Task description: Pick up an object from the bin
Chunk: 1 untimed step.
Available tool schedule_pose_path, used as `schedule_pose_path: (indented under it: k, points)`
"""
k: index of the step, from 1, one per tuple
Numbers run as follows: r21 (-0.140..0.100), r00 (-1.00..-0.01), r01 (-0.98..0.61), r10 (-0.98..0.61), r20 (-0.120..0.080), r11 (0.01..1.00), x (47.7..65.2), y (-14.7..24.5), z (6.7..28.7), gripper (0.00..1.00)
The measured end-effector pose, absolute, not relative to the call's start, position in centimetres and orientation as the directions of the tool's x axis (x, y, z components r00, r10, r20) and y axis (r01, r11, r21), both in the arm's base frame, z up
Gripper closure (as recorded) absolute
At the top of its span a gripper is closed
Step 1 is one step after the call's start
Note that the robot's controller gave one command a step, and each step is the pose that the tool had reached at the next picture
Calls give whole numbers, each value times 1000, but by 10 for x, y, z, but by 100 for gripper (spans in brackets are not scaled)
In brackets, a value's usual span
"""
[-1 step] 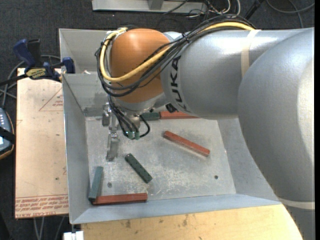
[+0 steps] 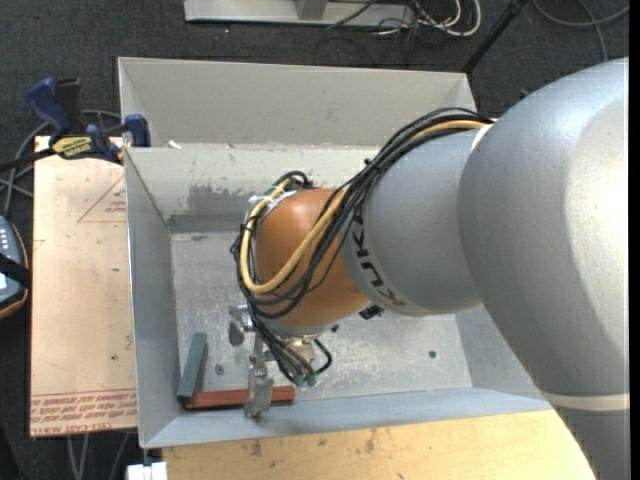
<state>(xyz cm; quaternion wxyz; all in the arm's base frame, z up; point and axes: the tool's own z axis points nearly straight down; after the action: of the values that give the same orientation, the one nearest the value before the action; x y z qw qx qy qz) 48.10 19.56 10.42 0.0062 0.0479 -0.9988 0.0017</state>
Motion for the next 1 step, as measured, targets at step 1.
schedule_pose_path:
  k: [1]
  points:
    - [3,-989,-148,-148,-16,989,484,157,72,0]
